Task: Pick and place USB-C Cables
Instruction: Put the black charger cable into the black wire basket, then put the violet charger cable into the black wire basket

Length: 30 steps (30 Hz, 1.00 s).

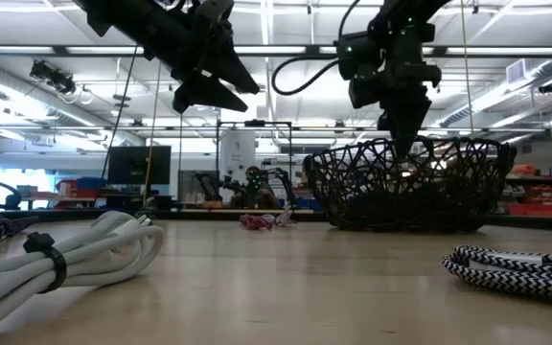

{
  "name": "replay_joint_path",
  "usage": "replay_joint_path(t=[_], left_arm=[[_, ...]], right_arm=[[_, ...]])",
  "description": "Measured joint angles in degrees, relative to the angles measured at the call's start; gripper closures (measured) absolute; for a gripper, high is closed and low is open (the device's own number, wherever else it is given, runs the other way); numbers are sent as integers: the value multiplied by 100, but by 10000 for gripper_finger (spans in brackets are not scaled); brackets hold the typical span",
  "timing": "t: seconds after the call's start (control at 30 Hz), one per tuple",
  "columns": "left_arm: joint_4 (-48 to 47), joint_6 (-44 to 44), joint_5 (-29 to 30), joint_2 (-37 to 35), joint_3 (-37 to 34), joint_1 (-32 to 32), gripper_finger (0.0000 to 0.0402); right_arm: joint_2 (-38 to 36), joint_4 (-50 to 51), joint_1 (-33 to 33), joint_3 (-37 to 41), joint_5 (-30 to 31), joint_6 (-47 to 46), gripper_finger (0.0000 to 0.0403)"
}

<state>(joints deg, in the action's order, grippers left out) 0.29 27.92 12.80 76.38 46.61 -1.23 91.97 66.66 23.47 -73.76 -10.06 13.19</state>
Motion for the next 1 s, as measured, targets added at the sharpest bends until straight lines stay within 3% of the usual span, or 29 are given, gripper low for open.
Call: replay_joint_path(t=[0.23, 0.43, 0.6, 0.73, 1.0], left_arm=[[-2, -9, 0, 0, 0, -2, 196], [-6, -50, -19, 0, 0, -20, 196], [-13, -364, -717, 2, 0, 174, 196], [-39, -548, -1050, 9, 0, 507, 203], [-1956, 979, -1115, 11, -2, 1280, 215]], right_arm=[[-357, -365, -161, -52, -196, -584, 267], [-650, -1077, -460, -588, -1171, -1393, 267], [-839, -1807, -881, -1192, -1813, -1793, 267], [-938, -2260, -1266, -1649, -1856, -1970, 266], [-976, -2521, -1953, -2498, -1853, -2070, 268]])
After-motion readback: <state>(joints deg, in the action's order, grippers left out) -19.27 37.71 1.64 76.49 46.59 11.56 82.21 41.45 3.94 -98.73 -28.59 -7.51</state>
